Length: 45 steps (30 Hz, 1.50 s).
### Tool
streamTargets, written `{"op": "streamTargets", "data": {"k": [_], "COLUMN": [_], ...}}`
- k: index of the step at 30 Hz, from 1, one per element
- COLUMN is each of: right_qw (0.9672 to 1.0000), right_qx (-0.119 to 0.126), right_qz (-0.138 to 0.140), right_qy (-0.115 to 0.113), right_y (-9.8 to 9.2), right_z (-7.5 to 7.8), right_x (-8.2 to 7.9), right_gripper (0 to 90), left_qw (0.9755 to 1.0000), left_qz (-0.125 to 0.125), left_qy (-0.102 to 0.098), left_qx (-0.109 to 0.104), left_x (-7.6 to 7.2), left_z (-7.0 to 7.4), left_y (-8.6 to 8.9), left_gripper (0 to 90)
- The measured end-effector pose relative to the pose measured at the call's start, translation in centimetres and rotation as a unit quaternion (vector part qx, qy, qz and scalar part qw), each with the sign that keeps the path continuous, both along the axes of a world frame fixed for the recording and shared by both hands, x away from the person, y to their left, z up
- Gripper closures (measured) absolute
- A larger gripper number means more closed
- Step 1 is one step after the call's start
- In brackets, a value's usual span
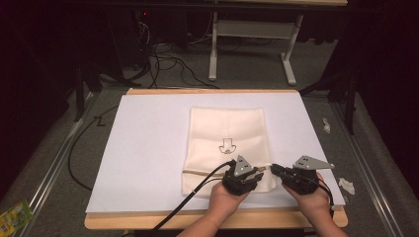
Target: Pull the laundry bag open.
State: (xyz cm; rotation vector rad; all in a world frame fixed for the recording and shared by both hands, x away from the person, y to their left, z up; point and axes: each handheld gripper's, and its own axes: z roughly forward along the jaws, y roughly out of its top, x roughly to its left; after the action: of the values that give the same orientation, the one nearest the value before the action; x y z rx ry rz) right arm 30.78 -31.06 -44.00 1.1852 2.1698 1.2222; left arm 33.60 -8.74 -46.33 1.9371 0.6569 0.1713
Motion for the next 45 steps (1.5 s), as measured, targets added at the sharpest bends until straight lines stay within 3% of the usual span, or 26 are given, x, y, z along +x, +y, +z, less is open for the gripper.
{"op": "streamTargets", "data": {"k": [9,29,34,45], "right_qw": [1.0,0.9999,1.0,0.9999], "right_qx": [0.0,-0.01,0.003,0.002], "right_qz": [0.0,0.002,0.007,0.011], "right_qy": [-0.005,-0.003,-0.001,-0.004], "right_y": [0.12,0.35,0.24,0.51], "right_z": [0.14,0.15,0.22,0.2], "right_x": [-0.05,-0.06,0.0,-0.05], "right_gripper": [85.4,85.6,85.8,85.8], "left_qw": [0.9998,0.9998,0.9999,0.9998], "left_qz": [0.014,0.007,0.007,0.011], "left_qy": [-0.015,-0.015,-0.003,-0.002], "left_qx": [0.003,0.006,-0.009,-0.015], "left_x": [-0.28,-0.2,0.02,0.05], "left_z": [0.33,0.2,0.2,-0.05], "left_y": [-0.77,-0.3,-0.15,-0.76], "left_gripper": [86.5,87.7,87.3,84.2]}}
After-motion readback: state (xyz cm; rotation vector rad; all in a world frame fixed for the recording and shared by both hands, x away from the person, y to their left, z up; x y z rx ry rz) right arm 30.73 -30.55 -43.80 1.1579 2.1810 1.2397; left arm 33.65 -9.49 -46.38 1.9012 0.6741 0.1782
